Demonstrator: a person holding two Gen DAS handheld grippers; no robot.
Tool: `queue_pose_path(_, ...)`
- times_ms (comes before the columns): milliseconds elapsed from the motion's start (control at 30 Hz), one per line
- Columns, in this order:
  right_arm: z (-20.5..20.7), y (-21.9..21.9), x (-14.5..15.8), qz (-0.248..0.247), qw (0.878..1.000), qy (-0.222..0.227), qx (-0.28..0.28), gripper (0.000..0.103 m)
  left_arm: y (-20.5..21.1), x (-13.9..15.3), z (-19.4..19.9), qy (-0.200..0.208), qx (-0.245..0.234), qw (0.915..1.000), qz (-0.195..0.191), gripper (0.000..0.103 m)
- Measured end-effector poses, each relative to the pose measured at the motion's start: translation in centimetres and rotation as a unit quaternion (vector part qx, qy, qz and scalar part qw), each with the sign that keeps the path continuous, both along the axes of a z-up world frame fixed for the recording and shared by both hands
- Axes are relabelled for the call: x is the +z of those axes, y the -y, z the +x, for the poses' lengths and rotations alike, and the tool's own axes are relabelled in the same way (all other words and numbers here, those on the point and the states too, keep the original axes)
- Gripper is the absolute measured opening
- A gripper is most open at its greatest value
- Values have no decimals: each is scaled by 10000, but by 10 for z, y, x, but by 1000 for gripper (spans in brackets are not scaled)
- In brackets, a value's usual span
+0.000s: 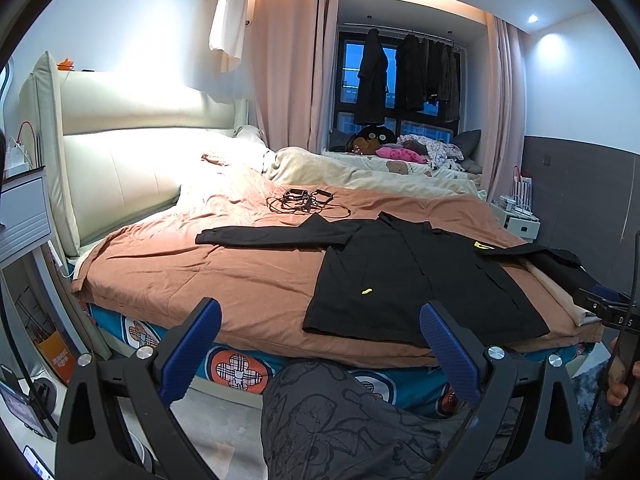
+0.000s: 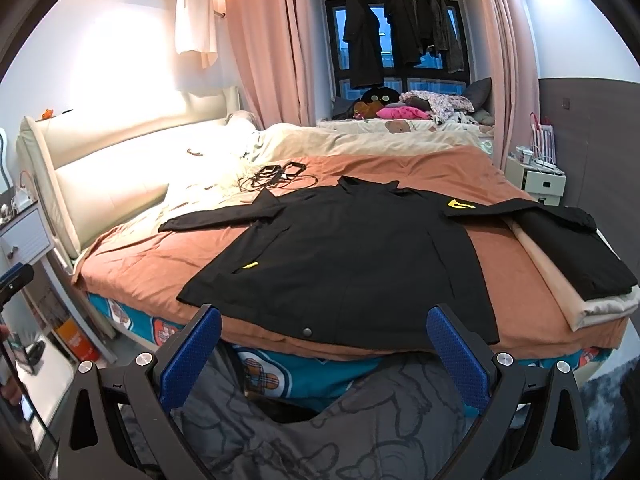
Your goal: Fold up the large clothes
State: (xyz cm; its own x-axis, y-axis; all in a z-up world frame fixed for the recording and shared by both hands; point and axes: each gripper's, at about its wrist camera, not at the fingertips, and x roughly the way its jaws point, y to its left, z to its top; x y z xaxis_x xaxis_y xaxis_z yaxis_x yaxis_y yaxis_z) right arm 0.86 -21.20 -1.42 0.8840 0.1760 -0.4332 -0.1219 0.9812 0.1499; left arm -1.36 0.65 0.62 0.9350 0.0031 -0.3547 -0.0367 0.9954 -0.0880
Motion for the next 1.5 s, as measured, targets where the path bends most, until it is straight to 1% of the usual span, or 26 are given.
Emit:
queue_pose_path(567, 0, -2, 1, 49, 10000, 45, -21, 103, 3, 1, 1, 12, -3, 10000, 5, 102)
queue_pose_path(800, 1, 0, 0, 129, 9999, 51, -2, 103, 3, 5, -1, 30, -105, 9999, -42, 102)
queue_pose_path(1067, 6, 0, -1, 219, 9998, 17, 31, 103, 1, 9, 0, 44, -88, 9999, -59, 102)
queue_pose_path(1167, 10, 0, 1, 264, 9996, 29, 48, 103, 0, 6, 0, 52, -59, 9999, -62, 102)
queue_pose_path(1333, 19, 3, 3, 194, 9998, 56, 53, 103, -5, 0, 15, -60, 17, 9999, -109, 102)
queue_pose_path(1500, 38, -2, 4, 228, 9995, 103, 193, 103, -8, -4, 37, -108, 161, 9998, -12, 102)
